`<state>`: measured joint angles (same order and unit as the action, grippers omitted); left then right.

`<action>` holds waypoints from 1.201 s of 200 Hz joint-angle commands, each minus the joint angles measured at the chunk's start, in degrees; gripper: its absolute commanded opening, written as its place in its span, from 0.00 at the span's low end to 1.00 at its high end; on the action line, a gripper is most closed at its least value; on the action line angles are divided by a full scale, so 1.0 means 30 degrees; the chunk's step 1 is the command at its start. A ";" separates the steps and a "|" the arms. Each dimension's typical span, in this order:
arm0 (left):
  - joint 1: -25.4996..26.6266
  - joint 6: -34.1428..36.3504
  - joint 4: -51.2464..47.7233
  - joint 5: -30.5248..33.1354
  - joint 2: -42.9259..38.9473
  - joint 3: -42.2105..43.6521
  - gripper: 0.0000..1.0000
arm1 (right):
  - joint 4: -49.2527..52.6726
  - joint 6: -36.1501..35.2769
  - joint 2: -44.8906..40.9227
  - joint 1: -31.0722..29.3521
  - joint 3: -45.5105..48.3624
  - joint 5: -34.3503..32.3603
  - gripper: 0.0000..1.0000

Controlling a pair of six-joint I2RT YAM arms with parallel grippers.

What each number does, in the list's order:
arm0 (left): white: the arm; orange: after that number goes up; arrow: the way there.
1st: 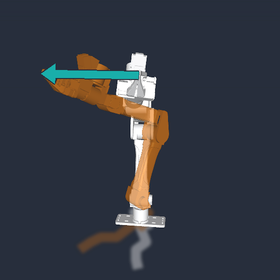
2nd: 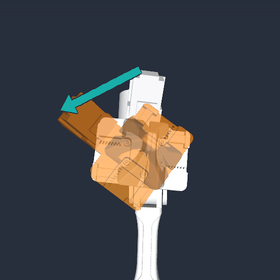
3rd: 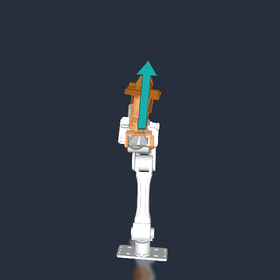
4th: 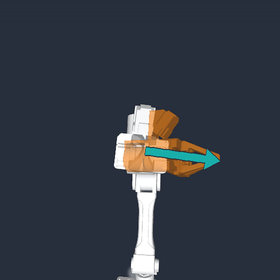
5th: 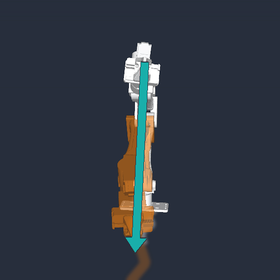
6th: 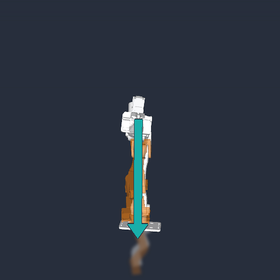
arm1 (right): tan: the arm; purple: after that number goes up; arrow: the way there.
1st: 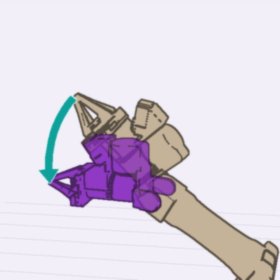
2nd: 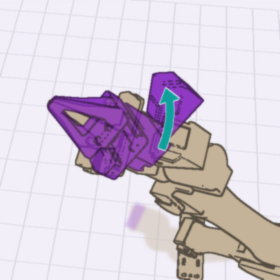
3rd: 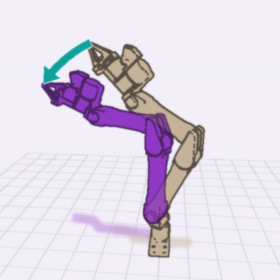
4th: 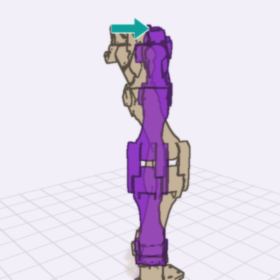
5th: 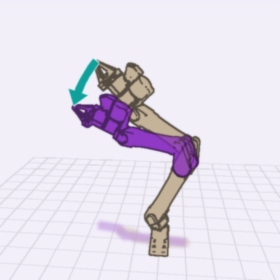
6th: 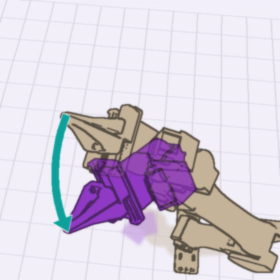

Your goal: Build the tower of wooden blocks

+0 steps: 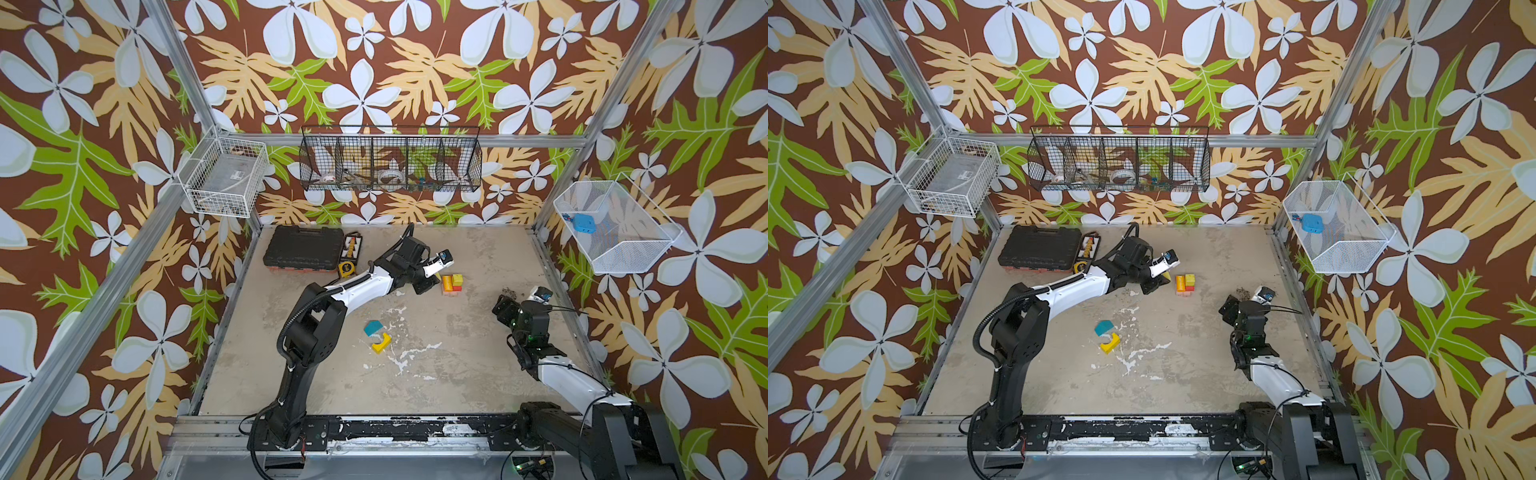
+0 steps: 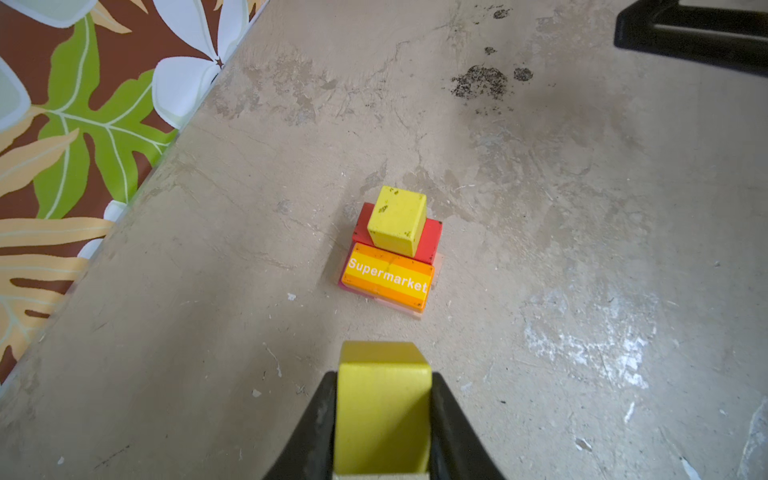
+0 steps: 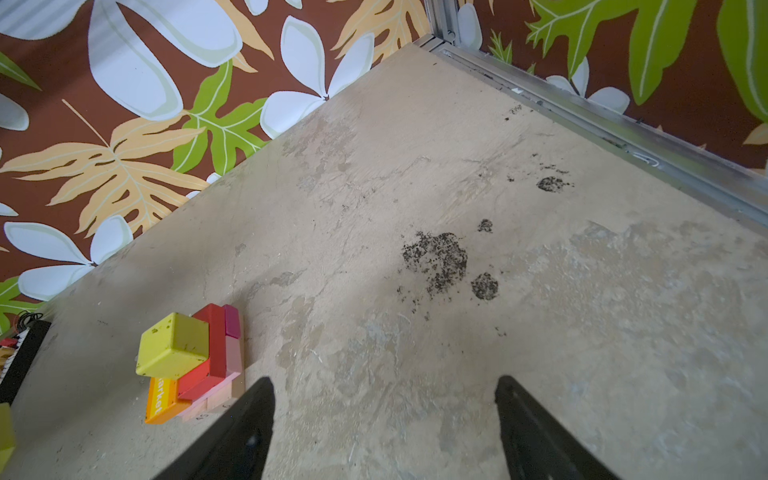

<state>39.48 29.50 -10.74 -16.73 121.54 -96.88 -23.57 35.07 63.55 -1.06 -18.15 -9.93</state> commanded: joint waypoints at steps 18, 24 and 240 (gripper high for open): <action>-0.0007 0.1449 -0.2899 -0.0659 0.1551 -0.2509 0.00 | -0.0257 -0.0176 0.0409 0.0016 -0.0364 0.0212 0.82; 0.0018 0.1630 -0.3096 -0.0706 0.1736 -0.2825 0.00 | -0.0250 -0.0161 0.0410 -0.0005 -0.0351 0.0212 0.82; 0.0754 0.4062 -0.7310 -0.0319 0.6932 -1.0788 0.00 | -0.0196 -0.0206 0.0848 0.0001 -0.0616 0.0469 0.81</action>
<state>41.56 40.99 -32.27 -17.98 141.36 -127.85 -23.68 34.46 65.91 -1.06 -19.59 -8.80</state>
